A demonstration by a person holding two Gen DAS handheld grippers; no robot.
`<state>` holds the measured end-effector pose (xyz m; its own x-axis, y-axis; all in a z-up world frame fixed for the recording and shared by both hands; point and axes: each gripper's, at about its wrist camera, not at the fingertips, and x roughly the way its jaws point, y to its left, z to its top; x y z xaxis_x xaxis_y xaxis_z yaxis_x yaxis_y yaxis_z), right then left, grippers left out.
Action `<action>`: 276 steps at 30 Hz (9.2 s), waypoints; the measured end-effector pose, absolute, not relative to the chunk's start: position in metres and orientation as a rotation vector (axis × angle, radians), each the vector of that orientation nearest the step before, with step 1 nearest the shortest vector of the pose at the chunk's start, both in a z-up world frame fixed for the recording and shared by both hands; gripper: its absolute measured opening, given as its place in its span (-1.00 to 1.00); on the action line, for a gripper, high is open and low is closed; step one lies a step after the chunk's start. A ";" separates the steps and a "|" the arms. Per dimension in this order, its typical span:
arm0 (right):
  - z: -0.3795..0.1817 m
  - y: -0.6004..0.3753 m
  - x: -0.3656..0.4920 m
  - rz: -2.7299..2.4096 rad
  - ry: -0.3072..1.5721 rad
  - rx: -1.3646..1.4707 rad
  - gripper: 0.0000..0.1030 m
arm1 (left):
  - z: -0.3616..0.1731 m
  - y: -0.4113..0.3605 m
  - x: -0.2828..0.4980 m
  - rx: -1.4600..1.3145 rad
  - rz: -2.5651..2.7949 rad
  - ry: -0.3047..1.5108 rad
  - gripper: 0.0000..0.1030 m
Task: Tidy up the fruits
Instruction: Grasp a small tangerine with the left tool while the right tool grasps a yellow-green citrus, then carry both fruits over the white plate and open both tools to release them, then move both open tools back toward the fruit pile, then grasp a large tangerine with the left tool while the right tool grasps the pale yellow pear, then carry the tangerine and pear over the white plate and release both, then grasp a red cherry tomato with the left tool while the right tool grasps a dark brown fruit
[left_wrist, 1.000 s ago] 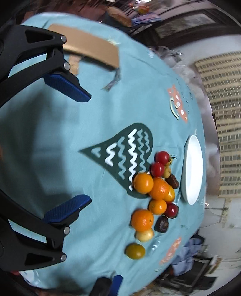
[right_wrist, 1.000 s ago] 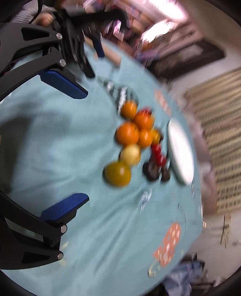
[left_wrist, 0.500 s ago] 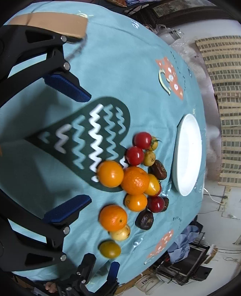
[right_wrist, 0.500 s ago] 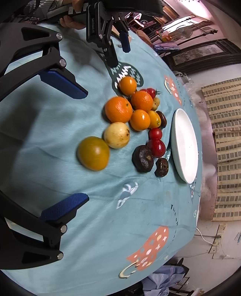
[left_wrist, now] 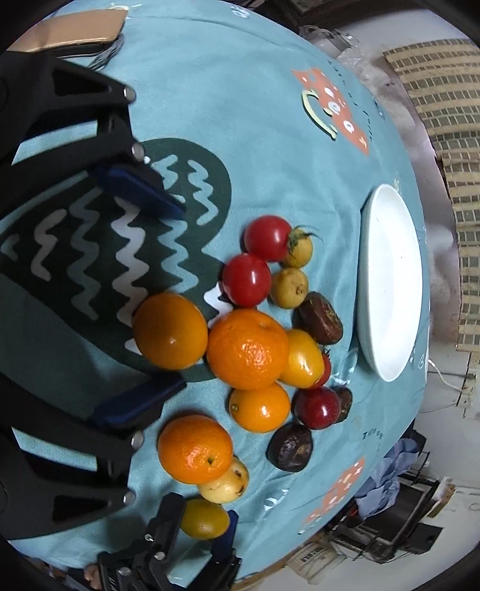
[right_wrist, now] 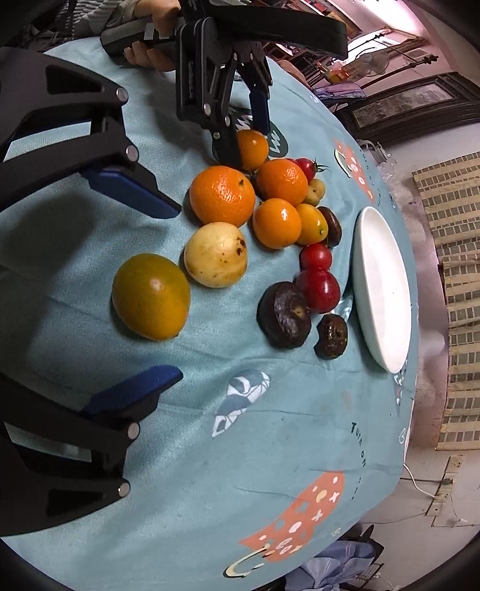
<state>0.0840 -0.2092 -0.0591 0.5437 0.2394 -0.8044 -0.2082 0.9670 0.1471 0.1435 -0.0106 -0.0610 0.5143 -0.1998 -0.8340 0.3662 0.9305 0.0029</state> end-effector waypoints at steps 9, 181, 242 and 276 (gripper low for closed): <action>-0.058 -0.218 0.085 0.263 0.947 0.048 0.02 | -0.058 -0.020 0.133 0.216 -0.406 0.936 -0.02; -0.056 -0.211 0.101 0.465 0.917 0.219 -0.26 | -0.039 -0.011 0.118 0.143 -0.280 0.761 -0.10; -0.030 -0.237 0.131 0.301 0.759 0.230 0.20 | -0.041 0.013 0.148 0.120 -0.259 0.791 0.30; -0.064 -0.197 0.152 0.226 0.900 0.001 0.12 | -0.055 0.003 0.160 0.097 -0.357 0.875 -0.41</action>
<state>0.1522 -0.1966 -0.0641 0.5996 0.1955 -0.7760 -0.1944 0.9762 0.0957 0.1602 0.0034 -0.0554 0.5861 -0.2664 -0.7651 0.3451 0.9365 -0.0617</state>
